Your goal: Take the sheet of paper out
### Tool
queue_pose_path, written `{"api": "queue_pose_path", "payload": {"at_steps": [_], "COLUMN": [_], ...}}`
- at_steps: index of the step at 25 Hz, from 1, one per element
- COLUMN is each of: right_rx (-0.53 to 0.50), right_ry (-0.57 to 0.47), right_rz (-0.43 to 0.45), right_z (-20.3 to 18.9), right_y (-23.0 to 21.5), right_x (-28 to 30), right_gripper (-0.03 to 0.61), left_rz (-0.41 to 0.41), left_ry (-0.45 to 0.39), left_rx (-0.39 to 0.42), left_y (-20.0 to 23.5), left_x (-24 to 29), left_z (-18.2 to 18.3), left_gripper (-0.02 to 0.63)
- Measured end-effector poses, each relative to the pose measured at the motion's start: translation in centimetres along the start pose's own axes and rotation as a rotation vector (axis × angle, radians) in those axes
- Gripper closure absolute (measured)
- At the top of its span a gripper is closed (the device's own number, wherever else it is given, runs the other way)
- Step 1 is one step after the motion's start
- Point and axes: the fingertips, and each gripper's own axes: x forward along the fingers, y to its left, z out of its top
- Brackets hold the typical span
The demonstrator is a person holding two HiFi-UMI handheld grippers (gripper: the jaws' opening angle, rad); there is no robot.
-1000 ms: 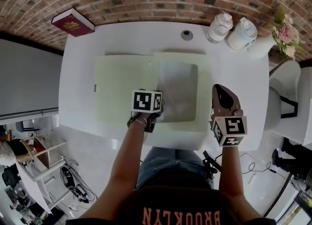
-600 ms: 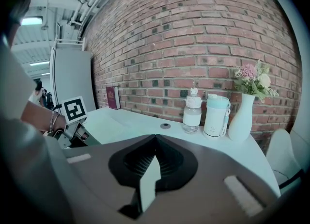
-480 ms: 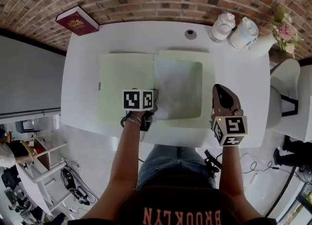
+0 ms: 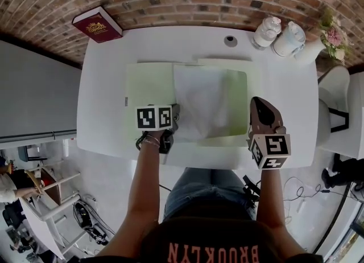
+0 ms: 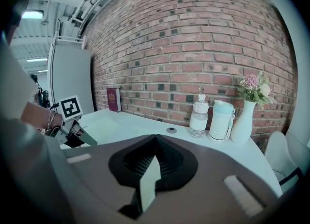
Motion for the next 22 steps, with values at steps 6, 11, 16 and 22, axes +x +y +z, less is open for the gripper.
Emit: {"api": "queue_pose_path", "payload": {"at_steps": [6, 11, 16, 22], "right_rx": [-0.013, -0.043, -0.074, -0.104], "right_ry": [0.011, -0.020, -0.029, -0.048], "right_rz": [-0.004, 0.012, 0.044, 0.072], "right_z": [-0.2, 0.8, 1.5, 2.3], "right_y": [2.0, 3.9, 5.4, 5.9], "right_x": [-0.3, 0.0, 0.0, -0.4], "right_gripper": [0.577, 0.576, 0.577, 0.576], "left_rz": [-0.001, 0.001, 0.018, 0.049], "left_ry": [-0.021, -0.055, -0.084, -0.115], "left_rx": [0.008, 0.011, 0.013, 0.018], "left_y": [2.4, 3.7, 4.9, 5.8], "left_x": [-1.8, -3.8, -5.5, -7.2], "left_z": [-0.1, 0.2, 0.5, 1.0], "left_gripper": [0.612, 0.611, 0.612, 0.611]}}
